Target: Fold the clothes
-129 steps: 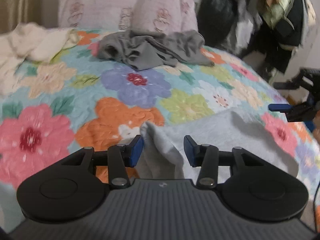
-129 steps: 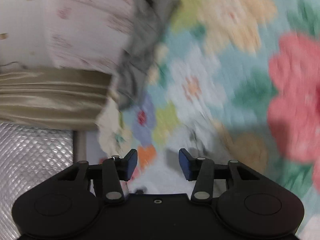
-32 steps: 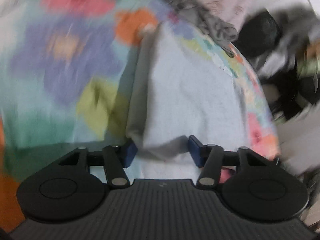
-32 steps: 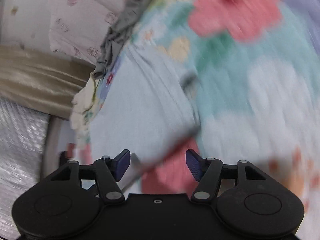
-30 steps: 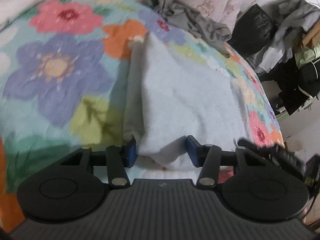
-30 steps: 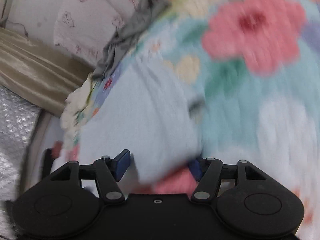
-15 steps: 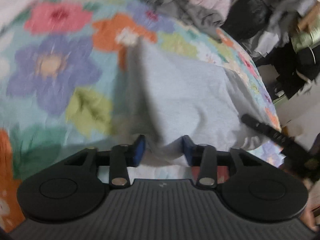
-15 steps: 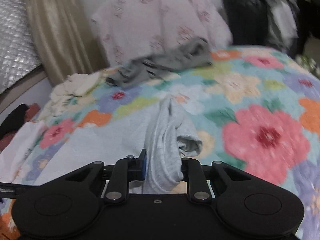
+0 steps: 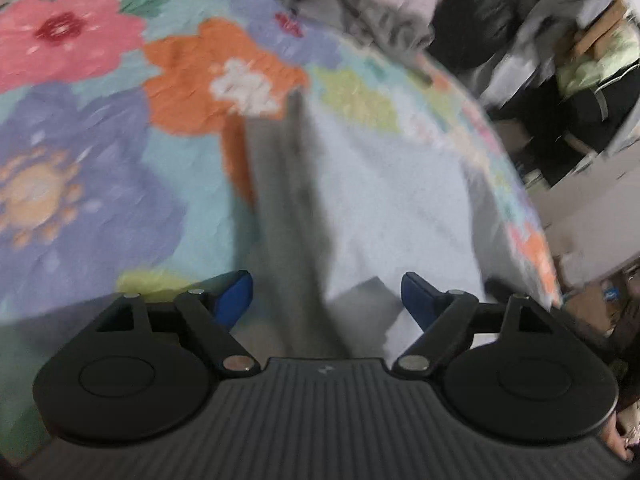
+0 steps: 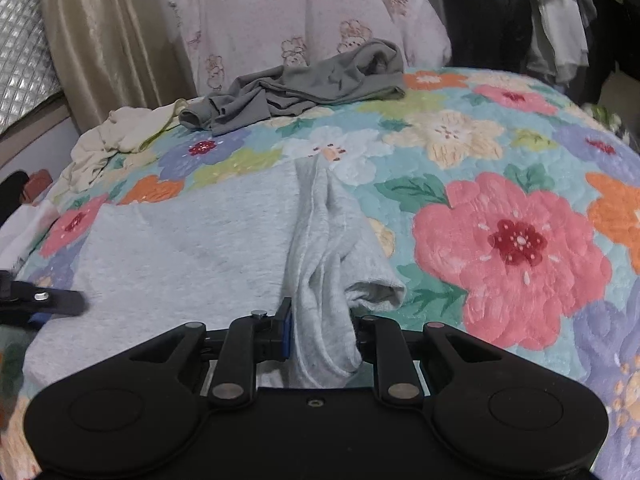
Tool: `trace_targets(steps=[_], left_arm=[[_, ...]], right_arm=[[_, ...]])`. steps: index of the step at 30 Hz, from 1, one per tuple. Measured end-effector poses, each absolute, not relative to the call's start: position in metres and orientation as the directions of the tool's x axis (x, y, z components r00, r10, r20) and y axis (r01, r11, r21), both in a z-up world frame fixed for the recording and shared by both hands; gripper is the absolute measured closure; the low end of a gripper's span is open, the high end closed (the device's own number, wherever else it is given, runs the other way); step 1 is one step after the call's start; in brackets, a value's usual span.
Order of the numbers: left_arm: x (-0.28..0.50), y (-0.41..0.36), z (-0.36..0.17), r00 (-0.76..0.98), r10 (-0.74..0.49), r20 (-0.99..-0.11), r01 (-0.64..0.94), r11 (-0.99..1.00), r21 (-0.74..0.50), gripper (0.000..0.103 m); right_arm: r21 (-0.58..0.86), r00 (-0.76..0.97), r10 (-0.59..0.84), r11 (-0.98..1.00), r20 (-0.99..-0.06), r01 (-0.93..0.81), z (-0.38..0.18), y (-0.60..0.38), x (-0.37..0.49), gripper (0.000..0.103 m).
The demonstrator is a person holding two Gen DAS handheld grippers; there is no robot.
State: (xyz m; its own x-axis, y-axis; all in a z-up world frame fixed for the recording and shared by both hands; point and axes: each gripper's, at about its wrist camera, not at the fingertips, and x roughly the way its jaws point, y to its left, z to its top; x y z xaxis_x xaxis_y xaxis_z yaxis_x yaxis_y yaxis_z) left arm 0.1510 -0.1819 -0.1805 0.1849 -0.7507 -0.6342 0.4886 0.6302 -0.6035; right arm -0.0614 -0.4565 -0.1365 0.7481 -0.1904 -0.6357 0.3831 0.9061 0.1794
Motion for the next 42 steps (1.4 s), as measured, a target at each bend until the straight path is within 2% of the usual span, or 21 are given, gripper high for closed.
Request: trace_targets(steps=[1,2,5,8,12,19,24,27,36,40,42], left_arm=[[0.152,-0.185,-0.182,0.168,-0.761,-0.627,0.478,0.619,-0.623,0.07],[0.152,-0.189,-0.182,0.149,-0.765,-0.626,0.477,0.611,-0.632,0.082],[0.13,-0.2,-0.156,0.239,-0.742,-0.627,0.608,0.618,-0.499,0.091],[0.112,-0.203,-0.126,0.311,-0.734,-0.604,0.662,0.623,-0.416,0.093],[0.099,-0.195,-0.099,0.4,-0.716,-0.573,0.67,0.654,-0.35,0.093],[0.11,-0.145,-0.087,0.443,-0.712,-0.545,0.574,0.692,-0.438,0.093],[0.118,-0.11,-0.068,0.524,-0.659,-0.539,0.497,0.751,-0.435,0.093],[0.129,-0.077,-0.058,0.591,-0.621,-0.515,0.432,0.783,-0.448,0.093],[0.153,0.039,-0.023,0.822,-0.392,-0.413,0.219,0.887,-0.406,0.093],[0.159,0.099,-0.008,0.884,-0.314,-0.347,0.137,0.882,-0.45,0.093],[0.165,0.118,-0.004,0.903,-0.261,-0.342,0.103,0.902,-0.418,0.093]], right_arm=[[0.187,0.757,-0.185,0.908,-0.626,0.376,-0.136,-0.457,-0.064,0.08],[0.206,0.768,-0.174,0.906,-0.617,0.371,-0.136,-0.458,-0.067,0.08],[0.219,0.79,-0.146,0.916,-0.596,0.335,-0.127,-0.456,-0.071,0.079],[0.101,0.795,-0.168,0.956,-0.582,0.276,-0.104,-0.436,-0.057,0.079],[0.052,0.823,-0.155,0.975,-0.547,0.218,-0.076,-0.414,-0.048,0.08],[0.035,0.849,-0.106,0.989,-0.518,0.145,-0.047,-0.388,-0.035,0.08],[0.005,0.868,-0.056,0.998,-0.494,0.067,-0.031,-0.361,-0.019,0.08],[0.003,0.876,0.022,1.0,-0.483,-0.024,-0.022,-0.342,0.002,0.08],[-0.041,0.842,0.268,0.945,-0.469,-0.324,0.028,-0.256,0.119,0.081],[-0.035,0.808,0.359,0.906,-0.467,-0.422,0.045,-0.209,0.16,0.081],[-0.046,0.792,0.401,0.88,-0.461,-0.472,0.048,-0.188,0.178,0.081]])
